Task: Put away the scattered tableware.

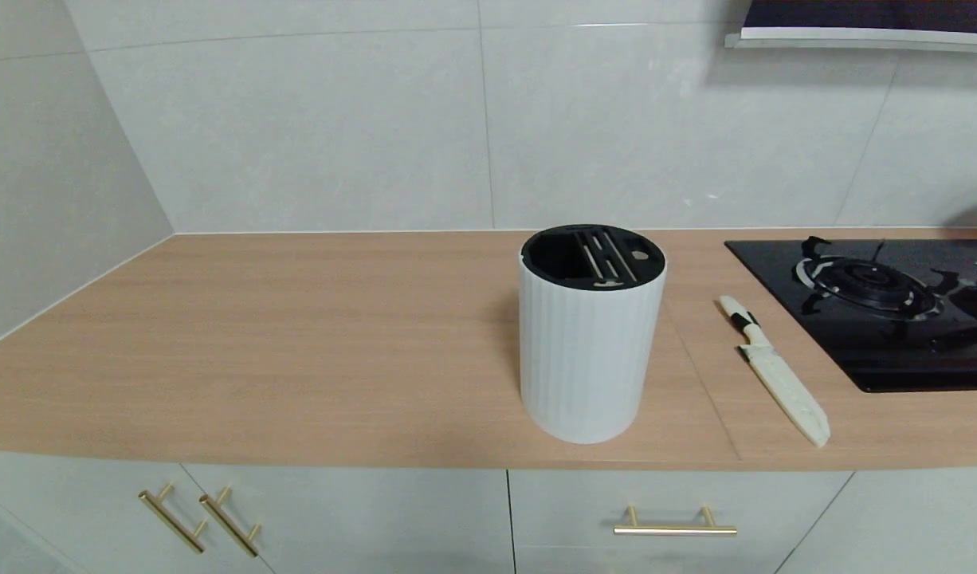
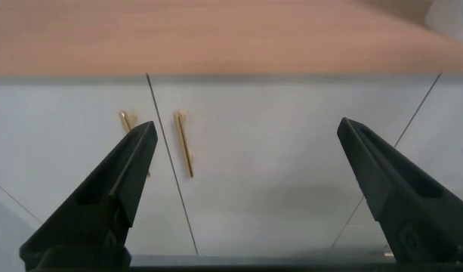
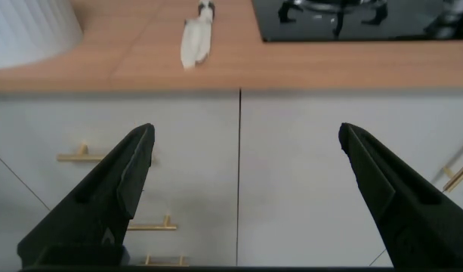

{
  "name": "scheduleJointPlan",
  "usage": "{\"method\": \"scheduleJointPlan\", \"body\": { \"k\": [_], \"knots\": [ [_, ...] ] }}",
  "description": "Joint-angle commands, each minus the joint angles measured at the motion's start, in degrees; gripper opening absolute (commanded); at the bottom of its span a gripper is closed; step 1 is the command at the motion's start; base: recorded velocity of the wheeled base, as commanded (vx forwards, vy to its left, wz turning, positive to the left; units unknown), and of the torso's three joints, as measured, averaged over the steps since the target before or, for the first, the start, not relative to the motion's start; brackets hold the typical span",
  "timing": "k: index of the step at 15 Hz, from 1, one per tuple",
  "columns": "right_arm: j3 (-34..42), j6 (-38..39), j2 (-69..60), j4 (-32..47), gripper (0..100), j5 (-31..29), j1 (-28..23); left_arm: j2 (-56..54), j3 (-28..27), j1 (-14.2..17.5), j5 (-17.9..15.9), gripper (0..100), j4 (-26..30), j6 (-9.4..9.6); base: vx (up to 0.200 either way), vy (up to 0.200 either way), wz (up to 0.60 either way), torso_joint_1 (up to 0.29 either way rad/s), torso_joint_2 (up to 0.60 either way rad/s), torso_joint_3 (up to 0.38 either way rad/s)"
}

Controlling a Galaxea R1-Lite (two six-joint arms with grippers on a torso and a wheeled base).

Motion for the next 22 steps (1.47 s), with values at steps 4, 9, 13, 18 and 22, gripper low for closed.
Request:
{"method": "scheduleJointPlan", "body": {
  "k": [4,9,13,18,22],
  "knots": [
    [0.0,-0.04,0.07,-0.02,100,0.01,0.01,0.0,0.0,0.01,0.01,100,0.02,0.09,0.0,0.0,0.0,0.256,-0.54,-0.288],
    [0.0,-0.04,0.07,-0.02,100,0.01,0.01,0.0,0.0,0.01,0.01,100,0.02,0.0,0.0,0.0,0.0,0.271,-0.57,-0.297],
    [0.0,-0.04,0.07,-0.02,100,0.01,0.01,0.0,0.0,0.01,0.01,100,0.02,0.0,0.0,0.0,0.0,0.27,-0.56,-0.292],
    [0.0,-0.04,0.07,-0.02,100,0.01,0.01,0.0,0.0,0.01,0.01,100,0.02,0.0,0.0,0.0,0.0,0.15,-0.31,-0.157],
    [0.0,0.04,0.07,-0.02,100,0.01,0.01,0.0,0.0,0.01,0.01,100,0.02,0.0,0.0,0.0,0.0,0.0,0.0,0.0]
  ]
}}
